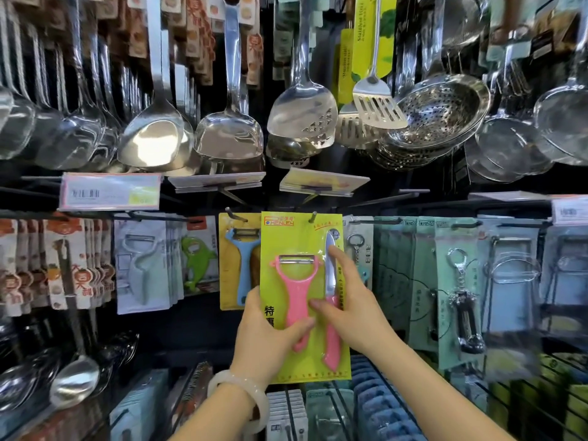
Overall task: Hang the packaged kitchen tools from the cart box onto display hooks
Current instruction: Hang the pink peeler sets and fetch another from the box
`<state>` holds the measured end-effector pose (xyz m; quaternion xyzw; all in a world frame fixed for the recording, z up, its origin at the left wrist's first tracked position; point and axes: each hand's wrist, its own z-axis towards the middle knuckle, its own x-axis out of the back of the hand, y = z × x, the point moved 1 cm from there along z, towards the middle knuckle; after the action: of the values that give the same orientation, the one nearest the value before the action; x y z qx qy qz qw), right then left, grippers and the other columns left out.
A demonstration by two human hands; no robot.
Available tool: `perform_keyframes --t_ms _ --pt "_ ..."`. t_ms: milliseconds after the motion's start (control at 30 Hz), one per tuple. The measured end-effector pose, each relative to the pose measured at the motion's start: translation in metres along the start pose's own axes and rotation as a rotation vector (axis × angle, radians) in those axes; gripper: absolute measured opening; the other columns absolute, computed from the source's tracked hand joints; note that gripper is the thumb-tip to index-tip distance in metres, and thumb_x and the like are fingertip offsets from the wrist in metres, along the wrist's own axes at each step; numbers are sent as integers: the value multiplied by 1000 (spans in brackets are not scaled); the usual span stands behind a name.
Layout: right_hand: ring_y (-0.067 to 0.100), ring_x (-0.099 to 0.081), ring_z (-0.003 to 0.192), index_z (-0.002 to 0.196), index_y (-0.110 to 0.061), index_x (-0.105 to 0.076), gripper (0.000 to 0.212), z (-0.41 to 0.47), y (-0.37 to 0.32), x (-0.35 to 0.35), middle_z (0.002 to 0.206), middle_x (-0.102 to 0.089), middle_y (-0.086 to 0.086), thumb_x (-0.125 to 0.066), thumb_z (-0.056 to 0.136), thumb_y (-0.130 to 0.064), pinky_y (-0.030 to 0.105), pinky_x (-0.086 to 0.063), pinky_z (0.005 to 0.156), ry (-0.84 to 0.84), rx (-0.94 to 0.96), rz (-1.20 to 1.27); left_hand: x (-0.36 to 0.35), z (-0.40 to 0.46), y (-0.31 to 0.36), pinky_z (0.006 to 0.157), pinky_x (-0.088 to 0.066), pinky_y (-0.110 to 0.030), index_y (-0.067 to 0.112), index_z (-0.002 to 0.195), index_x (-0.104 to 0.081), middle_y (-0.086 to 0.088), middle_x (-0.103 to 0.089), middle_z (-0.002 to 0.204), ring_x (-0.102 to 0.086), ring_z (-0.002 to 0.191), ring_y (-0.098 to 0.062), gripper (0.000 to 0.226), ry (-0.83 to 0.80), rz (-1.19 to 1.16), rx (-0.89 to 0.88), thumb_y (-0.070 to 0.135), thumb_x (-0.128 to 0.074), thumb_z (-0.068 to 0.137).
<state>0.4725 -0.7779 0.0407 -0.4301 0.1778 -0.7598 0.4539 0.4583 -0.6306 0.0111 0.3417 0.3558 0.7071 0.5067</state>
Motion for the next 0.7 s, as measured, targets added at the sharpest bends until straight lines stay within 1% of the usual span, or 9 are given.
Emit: perform_keyframes --t_ms 67,133,167,233,300,400,500,600,700 --pt "17 -52 118 146 -39 -13 84 9 2 -4 151 -29 -14 -65 85 -16 2 -35 74 -12 -12 -17 -1 10 -8 71 -44 -15 22 123 -42 7 -60 108 -58 98 -12 70 -26 72 34 22 -83 67" --pt "7 -52 110 147 -39 -11 87 21 4 -9 154 -24 -11 -66 85 -14 15 -35 89 -28 -26 -40 -1 19 -15 78 -48 -28 20 131 -35 0 -58 113 -57 102 -19 76 -48 178 70 29 -80 70" --pt "8 -52 109 147 -40 -9 89 27 6 -12 154 -26 -7 -66 84 -14 21 -37 92 -33 -35 -56 -1 23 -18 84 -48 -34 19 135 -31 -3 -56 119 -56 108 -23 81 -59 236 86 33 -78 71" --pt "21 -61 101 145 -45 -3 93 37 11 -17 147 -38 4 -67 83 -19 34 -49 91 -18 -56 -127 0 27 -19 100 -42 -40 18 146 -15 -10 -42 139 -42 128 -28 94 -79 374 108 39 -73 75" --pt "23 -61 92 143 -49 3 92 41 12 -18 138 -41 9 -65 85 -28 41 -52 84 -7 -84 -266 -1 23 -17 109 -28 -40 18 149 4 -13 -20 152 -22 140 -28 101 -69 565 120 47 -65 80" --pt "25 -47 114 145 -44 2 83 31 16 -11 139 -27 10 -58 88 -42 41 -43 93 -28 -137 -444 -8 7 -13 117 -7 -42 18 148 13 -11 8 157 6 146 -28 96 -24 876 -19 48 -55 86" --pt "34 -20 138 148 -35 -4 78 1 28 -1 150 -11 13 -55 89 -43 46 -28 110 -69 -134 -495 -27 -13 -14 116 7 -43 16 148 13 -8 20 156 22 143 -25 92 -92 948 -183 43 -52 89" --pt "32 -3 144 150 -24 -6 76 -45 48 19 156 -4 16 -51 92 -42 45 -15 116 -66 -147 -621 -63 -32 -16 115 10 -42 13 148 13 0 29 148 25 140 -21 91 -227 887 -291 42 -51 90" --pt "28 9 146 150 -22 -4 73 -96 74 50 158 6 13 -46 94 -42 45 -6 120 -50 -217 -746 -115 -57 -15 117 7 -42 10 146 17 1 38 137 32 134 -16 89 -398 878 -353 40 -48 92"
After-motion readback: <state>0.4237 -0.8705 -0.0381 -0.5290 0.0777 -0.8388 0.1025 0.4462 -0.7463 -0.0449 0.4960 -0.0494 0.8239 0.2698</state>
